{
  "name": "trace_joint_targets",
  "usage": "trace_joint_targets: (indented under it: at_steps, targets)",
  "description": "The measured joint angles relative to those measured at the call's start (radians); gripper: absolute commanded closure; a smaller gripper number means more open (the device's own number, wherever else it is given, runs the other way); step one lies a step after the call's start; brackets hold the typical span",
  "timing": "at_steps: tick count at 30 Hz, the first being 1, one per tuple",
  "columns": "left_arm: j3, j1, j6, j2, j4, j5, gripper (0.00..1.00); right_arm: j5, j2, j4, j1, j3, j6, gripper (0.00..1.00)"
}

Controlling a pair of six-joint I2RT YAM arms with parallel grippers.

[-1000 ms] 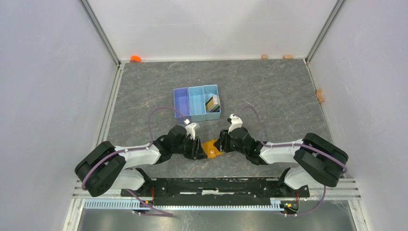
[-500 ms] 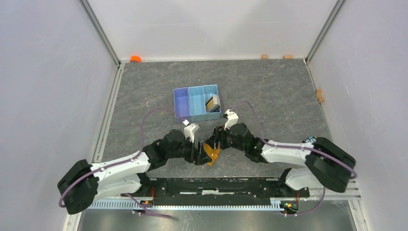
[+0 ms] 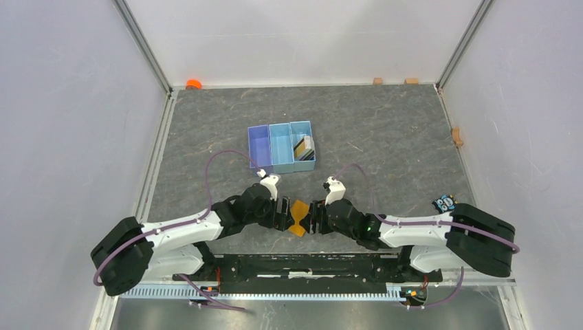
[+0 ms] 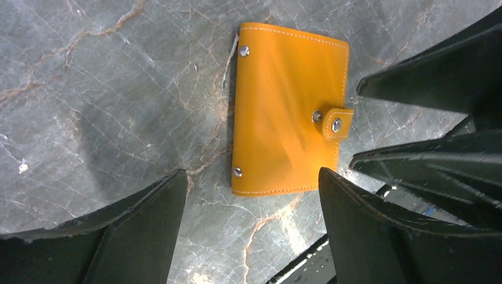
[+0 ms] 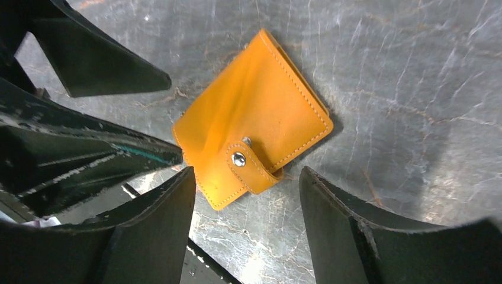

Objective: Put the credit cards into the card holder
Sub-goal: Open the card holder at the center of the board.

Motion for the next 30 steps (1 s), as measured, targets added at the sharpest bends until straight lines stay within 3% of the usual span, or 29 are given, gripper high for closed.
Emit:
trace_joint_targets:
  at_steps: [11,20,30]
  targets:
    - [-0.042,0.0,0.007,0.061,0.135,-0.021,0.42,0.077,0.128,0.035,0.068,0.036,0.089,0.38]
    - [-0.057,0.0,0.007,0.07,0.179,-0.011,0.44,0.195,0.172,-0.043,0.085,0.088,0.106,0.56]
    - [-0.062,0.0,0.007,0.067,0.187,0.011,0.38,0.216,0.135,-0.099,0.086,0.077,0.106,0.91]
